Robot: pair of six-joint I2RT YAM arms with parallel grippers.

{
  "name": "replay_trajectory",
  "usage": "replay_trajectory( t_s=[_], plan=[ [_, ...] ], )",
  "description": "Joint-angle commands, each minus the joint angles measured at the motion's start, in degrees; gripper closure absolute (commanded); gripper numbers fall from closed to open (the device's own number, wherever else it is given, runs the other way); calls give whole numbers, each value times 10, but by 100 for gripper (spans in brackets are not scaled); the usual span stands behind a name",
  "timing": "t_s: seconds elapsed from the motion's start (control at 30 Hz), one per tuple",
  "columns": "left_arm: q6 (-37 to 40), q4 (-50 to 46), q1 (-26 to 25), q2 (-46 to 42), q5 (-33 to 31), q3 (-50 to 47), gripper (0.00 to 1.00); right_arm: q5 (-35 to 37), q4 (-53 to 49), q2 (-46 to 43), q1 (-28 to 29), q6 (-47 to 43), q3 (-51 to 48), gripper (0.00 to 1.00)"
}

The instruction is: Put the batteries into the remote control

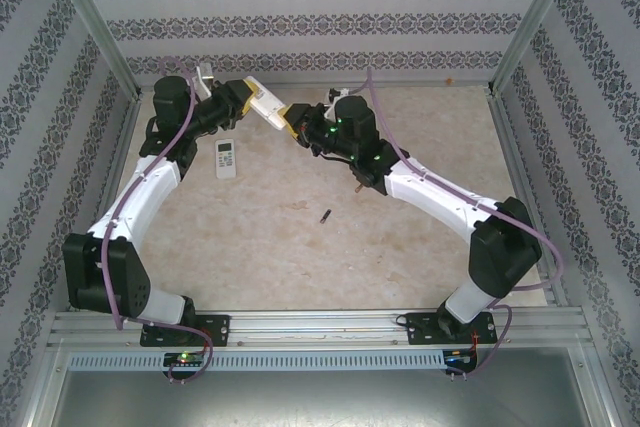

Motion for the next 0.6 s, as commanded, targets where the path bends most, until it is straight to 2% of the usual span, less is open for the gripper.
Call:
replay_trajectory(
  t_s=[0.0,0.07,0.2,0.37,0.47,0.57],
  plan=[
    [-40,135,19,-5,-58,37,100,-29,-86,-17,8,-24,-53,77],
    [-44,142,21,-3,-59,33,100,-29,-72,-25,4,-20,-66,76],
    [-53,152,21,2,-55,30,100,-32,-57,-23,2,-38,-57,89],
    [-29,130,22,-7,-60,20,100,-33,-81,-32,-2,-65,-59,90],
    [40,52,22,-19,-61,20,100,-11,-189,-45,-15,-163,-54,87],
    [123,-40,21,-31,-60,16,100,-1,-254,-57,-30,-267,-52,78]
  ],
)
